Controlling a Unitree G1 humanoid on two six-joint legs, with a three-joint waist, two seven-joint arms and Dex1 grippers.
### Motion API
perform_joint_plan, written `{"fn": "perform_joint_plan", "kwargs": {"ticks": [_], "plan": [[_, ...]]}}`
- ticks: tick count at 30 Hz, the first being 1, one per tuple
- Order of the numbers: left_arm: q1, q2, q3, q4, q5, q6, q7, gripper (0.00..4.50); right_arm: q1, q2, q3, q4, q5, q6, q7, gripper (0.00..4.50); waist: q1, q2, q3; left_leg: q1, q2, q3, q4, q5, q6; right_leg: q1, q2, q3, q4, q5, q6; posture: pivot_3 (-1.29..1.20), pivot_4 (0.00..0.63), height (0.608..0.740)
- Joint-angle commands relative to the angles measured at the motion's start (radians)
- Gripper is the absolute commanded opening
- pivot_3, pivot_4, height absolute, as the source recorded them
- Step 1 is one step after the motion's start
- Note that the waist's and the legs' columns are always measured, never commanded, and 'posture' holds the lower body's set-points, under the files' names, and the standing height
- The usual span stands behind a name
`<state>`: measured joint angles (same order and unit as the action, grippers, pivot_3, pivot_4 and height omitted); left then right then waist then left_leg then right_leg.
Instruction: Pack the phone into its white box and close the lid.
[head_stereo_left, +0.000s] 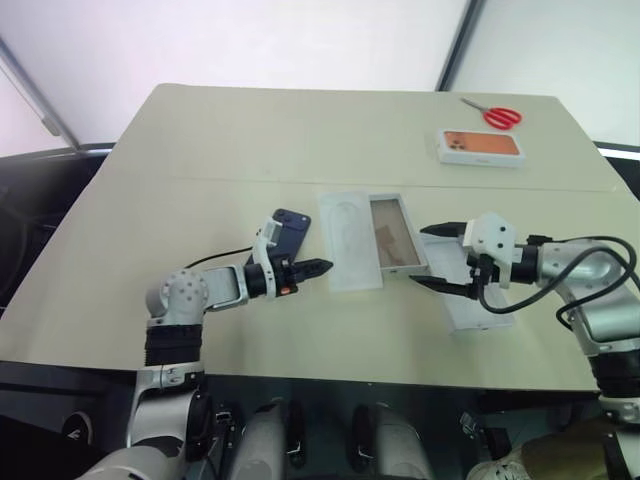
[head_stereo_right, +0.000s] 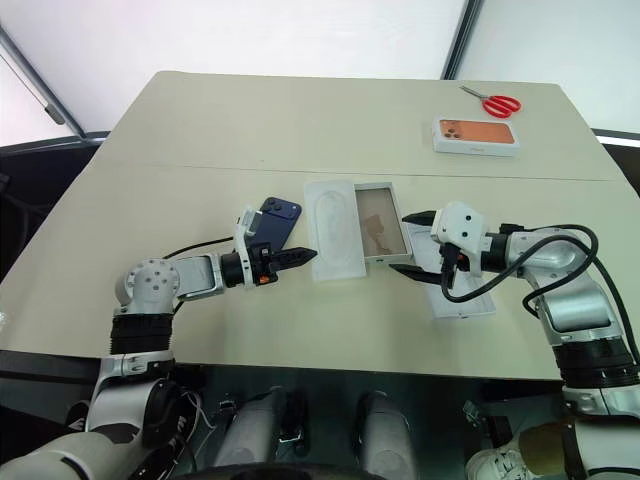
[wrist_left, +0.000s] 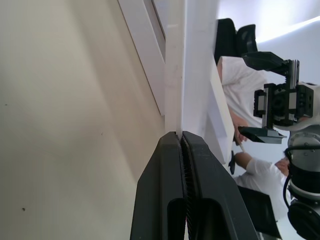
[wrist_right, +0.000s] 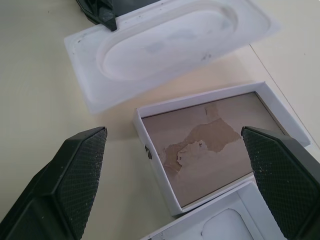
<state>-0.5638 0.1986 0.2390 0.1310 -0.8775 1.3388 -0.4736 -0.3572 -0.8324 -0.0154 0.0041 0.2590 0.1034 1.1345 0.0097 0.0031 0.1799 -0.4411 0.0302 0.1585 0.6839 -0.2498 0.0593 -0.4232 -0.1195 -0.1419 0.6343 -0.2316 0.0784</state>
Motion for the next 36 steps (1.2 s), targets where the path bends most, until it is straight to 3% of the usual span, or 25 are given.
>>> {"fn": "perform_joint_plan", "kwargs": {"ticks": [1,9,14,17,23,24,31,36], "plan": [[0.003,0.024,0.047,0.003,-0.007,0.006,0.020,0.01,0.003,0.012,-0.007,-0.030,0.018,0.007,-0.002,4.50,-0.001,0.000,0.000,0.000,0.000,0.000,0.000,0.000,0.000,0.000,0.000,0.000,0.000,0.000,0.000,0.00,0.150,0.738],[-0.055,0.048,0.063,-0.055,0.050,-0.171,0.058,0.01,-0.080,0.065,0.101,0.104,-0.084,-0.058,0.010,4.50,0.001,0.000,0.001,-0.001,0.000,0.000,0.000,0.000,0.000,-0.001,0.000,0.000,0.000,0.000,0.000,0.00,0.150,0.738],[-0.104,0.056,0.123,-0.008,0.007,-0.125,0.087,0.01,-0.171,0.106,0.176,0.208,-0.125,-0.062,0.056,4.50,-0.001,-0.001,0.001,-0.001,0.000,0.000,0.000,0.000,0.000,-0.001,0.001,0.000,0.000,0.000,0.000,0.00,0.150,0.738],[-0.158,0.070,0.195,0.076,-0.022,-0.091,0.132,0.00,-0.227,0.111,0.237,0.324,-0.204,-0.135,0.086,3.62,-0.008,-0.001,0.001,-0.001,0.000,0.000,0.000,0.000,0.000,-0.001,0.002,-0.001,0.000,0.000,0.000,0.00,0.150,0.738],[-0.177,0.074,0.228,0.085,-0.061,-0.015,0.148,0.00,-0.265,0.133,0.261,0.407,-0.222,-0.187,0.121,0.39,-0.007,-0.001,0.001,-0.001,-0.001,0.001,0.000,0.001,0.000,-0.001,0.001,-0.001,0.000,0.000,0.001,0.00,0.150,0.738],[-0.173,0.071,0.229,0.075,-0.054,-0.026,0.155,0.00,-0.270,0.140,0.260,0.410,-0.219,-0.186,0.123,0.05,-0.007,-0.001,0.001,-0.001,-0.001,0.001,0.000,0.001,0.000,-0.001,0.002,-0.001,0.000,0.000,0.001,0.00,0.150,0.738],[-0.204,0.035,0.298,0.083,-0.125,0.007,0.208,0.00,-0.218,0.172,0.257,0.226,-0.158,-0.110,0.153,0.05,-0.021,-0.001,0.001,-0.001,0.000,0.000,0.000,0.001,-0.001,-0.001,0.002,-0.001,0.001,0.000,0.001,0.00,0.150,0.738],[-0.225,0.032,0.318,0.090,-0.157,0.028,0.227,0.00,-0.164,0.201,0.265,0.091,-0.166,-0.033,0.096,0.05,-0.021,-0.001,0.001,-0.001,0.000,0.000,0.000,0.001,-0.001,-0.001,0.001,0.000,0.001,0.000,0.001,0.00,0.150,0.738]]}}
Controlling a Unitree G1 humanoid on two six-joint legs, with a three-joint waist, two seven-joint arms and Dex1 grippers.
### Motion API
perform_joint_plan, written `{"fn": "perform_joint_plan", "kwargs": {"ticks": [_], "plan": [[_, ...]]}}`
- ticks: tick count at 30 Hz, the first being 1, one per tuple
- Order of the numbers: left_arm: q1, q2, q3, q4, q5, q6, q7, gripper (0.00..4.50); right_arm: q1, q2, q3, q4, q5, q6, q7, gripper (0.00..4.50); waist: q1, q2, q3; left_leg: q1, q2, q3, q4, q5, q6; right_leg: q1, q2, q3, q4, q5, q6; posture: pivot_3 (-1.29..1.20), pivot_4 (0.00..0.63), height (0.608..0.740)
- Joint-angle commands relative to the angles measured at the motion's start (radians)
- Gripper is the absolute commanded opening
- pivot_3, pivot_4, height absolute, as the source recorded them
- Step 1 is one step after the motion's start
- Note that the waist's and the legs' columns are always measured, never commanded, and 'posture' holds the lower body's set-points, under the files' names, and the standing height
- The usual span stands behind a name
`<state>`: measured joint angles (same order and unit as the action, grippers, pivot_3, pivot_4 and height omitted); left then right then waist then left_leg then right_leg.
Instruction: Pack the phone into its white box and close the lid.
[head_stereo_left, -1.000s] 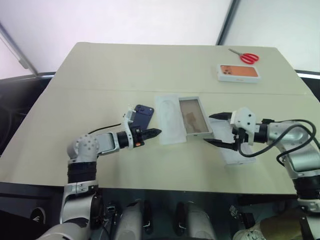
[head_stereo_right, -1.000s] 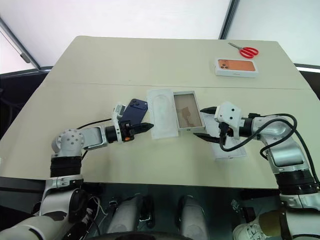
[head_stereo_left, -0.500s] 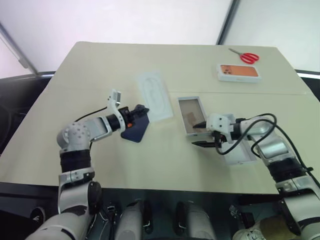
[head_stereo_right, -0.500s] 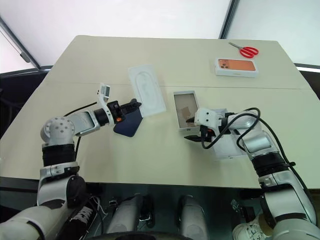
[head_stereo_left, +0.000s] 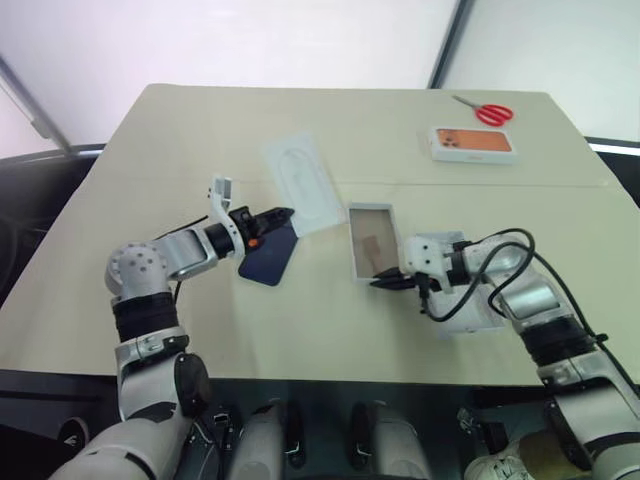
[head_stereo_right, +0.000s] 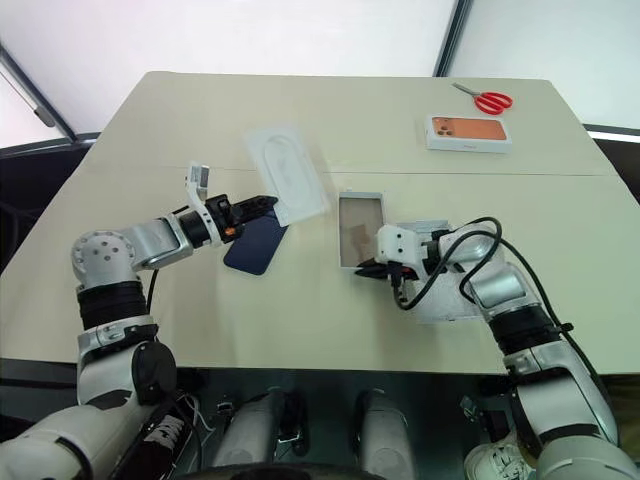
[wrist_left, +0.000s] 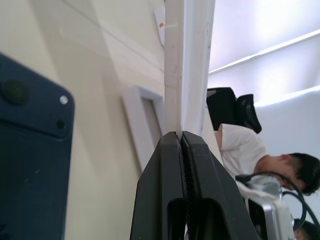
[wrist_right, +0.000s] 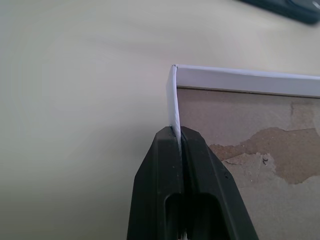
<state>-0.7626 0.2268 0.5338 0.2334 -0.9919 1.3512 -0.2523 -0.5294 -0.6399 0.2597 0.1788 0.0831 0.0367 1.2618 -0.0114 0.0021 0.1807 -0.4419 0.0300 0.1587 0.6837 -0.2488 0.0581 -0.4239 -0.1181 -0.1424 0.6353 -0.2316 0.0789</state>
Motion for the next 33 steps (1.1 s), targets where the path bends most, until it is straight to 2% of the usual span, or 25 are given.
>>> {"fn": "perform_joint_plan", "kwargs": {"ticks": [1,3,6,11,12,13,17,21,25,33], "plan": [[-0.026,0.005,0.020,-0.014,-0.045,0.017,0.008,0.00,0.019,0.015,-0.007,-0.113,0.016,0.049,-0.037,0.05,0.001,0.000,0.000,0.000,0.000,0.000,0.000,0.000,0.000,0.000,0.000,0.000,0.000,0.000,0.000,0.00,0.150,0.738],[-0.021,0.005,0.011,-0.018,-0.050,0.025,0.005,0.00,0.025,0.041,-0.008,-0.156,0.023,0.124,-0.079,0.05,0.000,0.000,0.000,0.000,0.000,0.000,0.000,0.000,0.000,0.000,0.000,0.000,0.000,0.000,0.000,0.00,0.150,0.738],[-0.003,-0.002,-0.019,-0.031,-0.041,0.038,0.006,0.00,0.027,0.054,-0.010,-0.183,0.032,0.204,-0.098,0.96,0.001,0.000,0.000,0.000,0.000,0.000,0.000,0.000,0.000,0.000,0.000,0.000,0.000,0.000,0.000,0.00,0.150,0.738],[0.018,-0.002,-0.060,-0.041,-0.009,0.002,-0.003,0.00,0.034,0.033,-0.025,-0.212,0.035,0.217,-0.107,3.47,0.001,0.000,0.000,0.000,0.000,0.000,0.000,0.000,0.000,0.000,0.000,0.000,0.000,0.000,0.000,0.00,0.150,0.738],[0.021,0.003,-0.074,-0.041,-0.004,0.002,-0.009,0.00,0.035,0.022,-0.036,-0.223,0.049,0.226,-0.099,4.11,0.001,0.000,0.000,0.000,0.000,0.000,0.000,0.000,0.000,0.000,0.000,0.000,0.000,0.000,0.000,0.00,0.150,0.738],[0.024,0.007,-0.086,-0.042,0.000,-0.005,-0.018,0.00,0.035,0.012,-0.053,-0.228,0.062,0.226,-0.095,4.49,0.001,0.000,0.000,0.000,-0.001,0.000,0.000,0.000,0.000,0.000,0.000,0.000,0.000,0.000,0.000,0.00,0.150,0.738],[0.022,0.006,-0.103,-0.031,-0.012,0.006,-0.041,0.00,0.072,-0.072,-0.208,-0.201,0.165,0.243,-0.079,4.49,0.005,0.000,0.000,0.000,-0.001,0.000,0.000,0.000,0.000,0.000,0.000,0.000,0.000,0.000,0.000,0.00,0.150,0.738],[0.033,0.001,-0.147,-0.028,0.001,0.009,-0.068,0.00,0.133,-0.144,-0.294,-0.133,0.171,0.178,-0.076,4.49,0.006,0.000,0.000,0.000,-0.001,0.000,0.000,0.000,0.000,0.000,0.000,0.000,0.000,0.000,0.000,0.00,0.150,0.738],[0.034,-0.006,-0.203,0.001,0.027,0.011,-0.087,0.00,0.162,-0.170,-0.322,-0.095,0.159,0.130,-0.097,4.49,-0.001,0.000,0.000,0.000,-0.001,0.000,0.000,0.000,0.000,0.000,0.000,0.000,0.000,0.000,0.000,0.00,0.150,0.738],[0.014,0.000,-0.337,0.040,0.086,0.023,-0.175,0.00,0.178,-0.145,-0.310,-0.123,0.157,0.117,-0.171,4.49,0.003,0.000,0.000,0.000,-0.001,0.001,0.000,0.000,0.000,-0.001,0.000,0.000,0.000,0.000,0.000,0.00,0.150,0.738]]}}
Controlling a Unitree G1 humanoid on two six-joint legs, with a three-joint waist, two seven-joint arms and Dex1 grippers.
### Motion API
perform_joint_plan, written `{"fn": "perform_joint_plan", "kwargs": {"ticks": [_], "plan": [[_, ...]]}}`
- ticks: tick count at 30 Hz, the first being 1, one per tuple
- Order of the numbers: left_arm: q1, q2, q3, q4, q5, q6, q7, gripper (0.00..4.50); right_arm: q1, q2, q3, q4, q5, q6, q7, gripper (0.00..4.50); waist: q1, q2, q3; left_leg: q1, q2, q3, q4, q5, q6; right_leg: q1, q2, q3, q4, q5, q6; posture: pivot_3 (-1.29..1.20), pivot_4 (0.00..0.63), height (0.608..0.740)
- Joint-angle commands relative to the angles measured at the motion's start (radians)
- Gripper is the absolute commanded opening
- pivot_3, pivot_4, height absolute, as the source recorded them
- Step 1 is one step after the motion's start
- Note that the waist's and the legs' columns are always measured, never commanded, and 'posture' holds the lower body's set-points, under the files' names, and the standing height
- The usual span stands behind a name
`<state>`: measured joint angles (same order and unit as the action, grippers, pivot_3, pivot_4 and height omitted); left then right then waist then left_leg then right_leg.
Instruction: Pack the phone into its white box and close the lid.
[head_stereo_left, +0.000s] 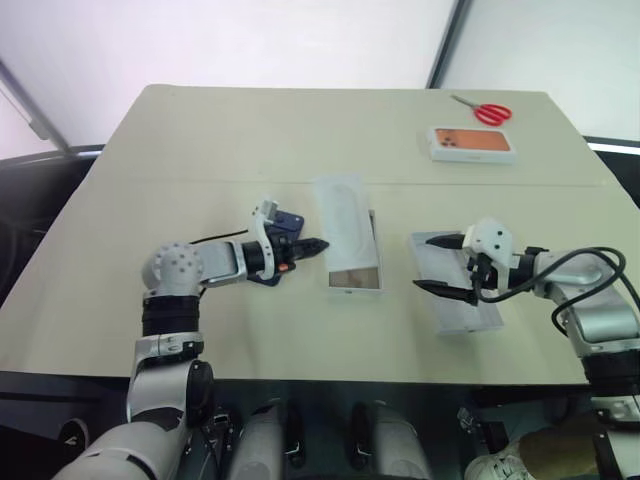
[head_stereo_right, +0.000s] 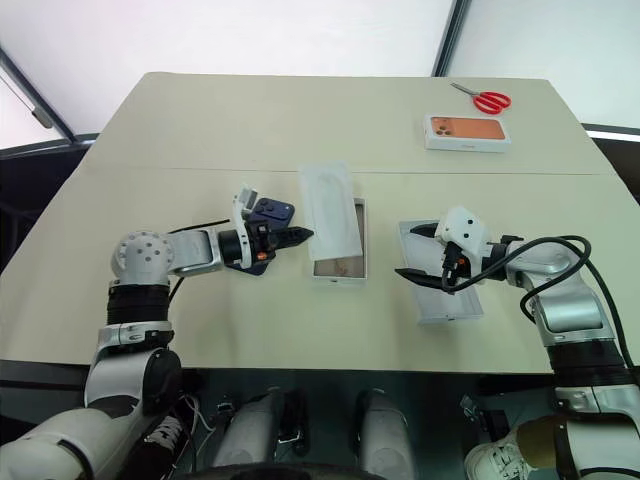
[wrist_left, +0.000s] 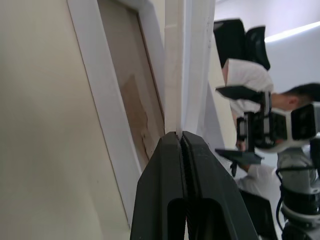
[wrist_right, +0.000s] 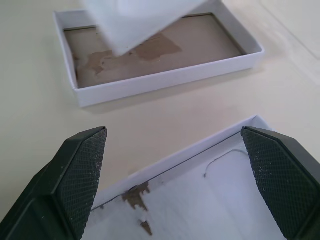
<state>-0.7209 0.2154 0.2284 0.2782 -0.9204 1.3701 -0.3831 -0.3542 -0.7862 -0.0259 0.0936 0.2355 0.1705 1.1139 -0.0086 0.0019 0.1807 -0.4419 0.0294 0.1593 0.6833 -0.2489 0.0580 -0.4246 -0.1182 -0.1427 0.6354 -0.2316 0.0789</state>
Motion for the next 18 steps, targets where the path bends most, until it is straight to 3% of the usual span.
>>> {"fn": "perform_joint_plan", "kwargs": {"ticks": [1,9,12,18], "plan": [[-0.027,0.017,-0.042,-0.005,0.019,0.000,-0.061,0.00,0.007,0.000,-0.026,-0.040,0.003,-0.021,-0.028,4.49,0.000,0.000,0.000,0.000,0.000,0.000,0.000,0.000,0.000,0.000,0.000,0.000,0.000,0.000,0.000,0.00,0.150,0.738],[-0.044,0.021,-0.054,0.022,0.047,0.006,-0.102,0.00,0.022,-0.006,-0.024,-0.039,-0.007,-0.045,-0.054,4.49,-0.001,0.000,0.000,0.000,0.000,0.000,0.000,0.000,0.000,0.000,0.000,0.001,0.000,0.000,0.000,0.00,0.150,0.738],[-0.049,0.020,-0.049,0.028,0.055,0.014,-0.103,0.94,0.020,-0.004,-0.022,-0.032,-0.011,-0.053,-0.057,4.50,-0.001,0.000,0.000,0.000,0.000,0.000,0.000,0.000,0.000,0.000,0.000,0.001,0.000,0.000,0.000,0.00,0.150,0.738],[-0.060,0.025,-0.040,0.021,0.069,0.013,-0.111,3.91,0.004,0.007,-0.009,-0.015,-0.016,-0.065,-0.062,4.50,0.000,0.000,0.000,0.000,0.000,0.000,0.000,0.000,0.000,0.000,0.000,0.001,0.000,0.000,0.000,0.00,0.150,0.738]]}}
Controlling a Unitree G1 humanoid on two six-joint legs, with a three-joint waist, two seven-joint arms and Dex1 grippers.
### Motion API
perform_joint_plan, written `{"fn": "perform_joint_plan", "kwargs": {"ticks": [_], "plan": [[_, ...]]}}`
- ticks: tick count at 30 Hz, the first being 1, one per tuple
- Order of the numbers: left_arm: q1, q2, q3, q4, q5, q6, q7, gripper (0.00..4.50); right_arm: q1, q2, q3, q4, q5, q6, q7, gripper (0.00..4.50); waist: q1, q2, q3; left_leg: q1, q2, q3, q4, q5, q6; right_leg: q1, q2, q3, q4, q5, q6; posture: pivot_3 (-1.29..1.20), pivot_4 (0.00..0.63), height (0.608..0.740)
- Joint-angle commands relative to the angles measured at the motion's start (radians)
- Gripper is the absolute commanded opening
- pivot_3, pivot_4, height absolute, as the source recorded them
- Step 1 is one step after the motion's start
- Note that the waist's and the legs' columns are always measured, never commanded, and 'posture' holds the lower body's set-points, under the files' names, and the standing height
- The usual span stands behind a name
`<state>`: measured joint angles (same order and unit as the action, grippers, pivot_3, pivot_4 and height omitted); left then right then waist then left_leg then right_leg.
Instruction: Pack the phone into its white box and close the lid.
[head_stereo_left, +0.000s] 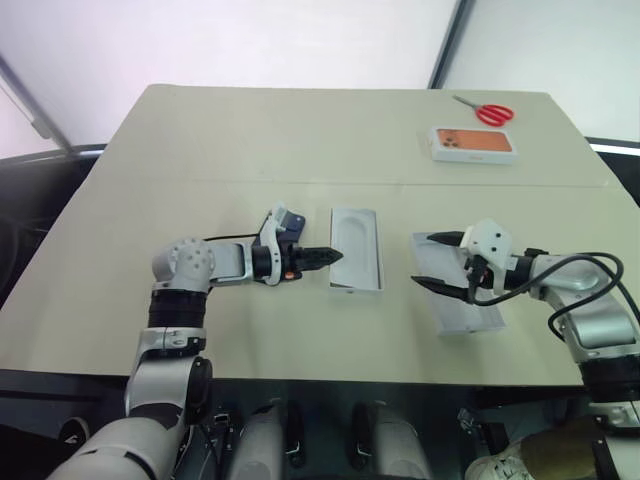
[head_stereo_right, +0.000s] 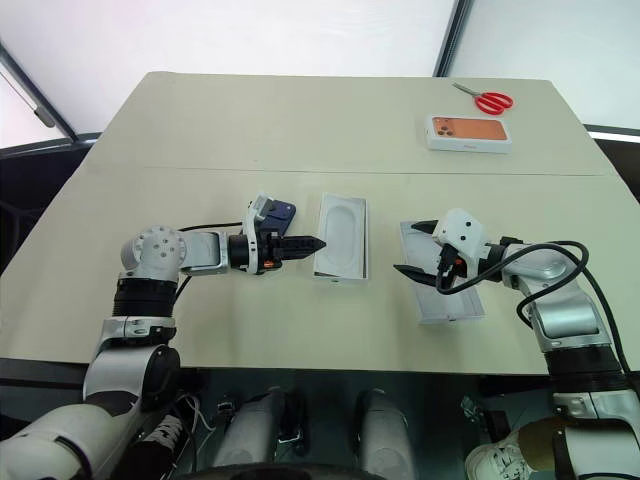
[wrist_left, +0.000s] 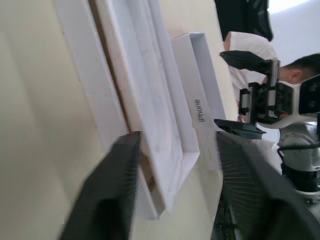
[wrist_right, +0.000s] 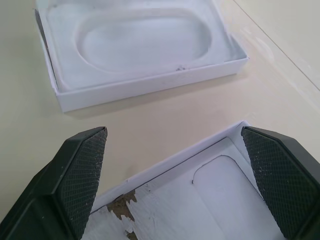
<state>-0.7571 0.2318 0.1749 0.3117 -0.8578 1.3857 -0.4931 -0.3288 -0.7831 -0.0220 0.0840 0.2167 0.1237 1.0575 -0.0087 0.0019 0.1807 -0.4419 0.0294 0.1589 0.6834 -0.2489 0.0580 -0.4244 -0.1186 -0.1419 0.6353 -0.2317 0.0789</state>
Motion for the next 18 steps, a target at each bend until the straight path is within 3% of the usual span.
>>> {"fn": "perform_joint_plan", "kwargs": {"ticks": [1,14,17,18], "plan": [[-0.028,0.011,0.021,-0.013,0.005,-0.004,-0.004,4.43,-0.025,0.006,-0.010,-0.001,0.001,-0.023,-0.007,4.50,-0.001,0.000,0.000,0.000,0.000,0.000,0.000,0.000,0.000,0.000,0.000,0.000,0.000,0.000,0.000,0.00,0.150,0.738],[0.012,0.067,0.018,-0.188,0.023,-0.088,-0.035,4.43,-0.176,0.148,0.020,-0.058,0.061,0.095,-0.062,4.50,-0.003,0.000,0.000,0.000,0.000,0.000,0.000,0.000,0.000,0.000,0.000,0.000,0.000,0.000,0.000,0.00,0.150,0.738],[0.060,0.099,-0.037,-0.263,0.090,-0.205,-0.055,4.48,-0.196,0.201,0.074,-0.080,0.028,0.108,-0.094,3.66,-0.004,0.000,0.000,0.000,0.001,0.000,0.000,0.000,0.000,0.000,0.000,0.000,0.000,0.000,0.000,0.00,0.150,0.738],[0.079,0.116,-0.060,-0.282,0.126,-0.263,-0.068,4.48,-0.202,0.214,0.106,-0.076,-0.002,0.103,-0.106,3.20,-0.005,0.000,0.000,0.000,0.001,0.000,0.000,0.000,0.000,0.000,0.000,0.000,0.000,0.000,0.000,0.00,0.150,0.738]]}}
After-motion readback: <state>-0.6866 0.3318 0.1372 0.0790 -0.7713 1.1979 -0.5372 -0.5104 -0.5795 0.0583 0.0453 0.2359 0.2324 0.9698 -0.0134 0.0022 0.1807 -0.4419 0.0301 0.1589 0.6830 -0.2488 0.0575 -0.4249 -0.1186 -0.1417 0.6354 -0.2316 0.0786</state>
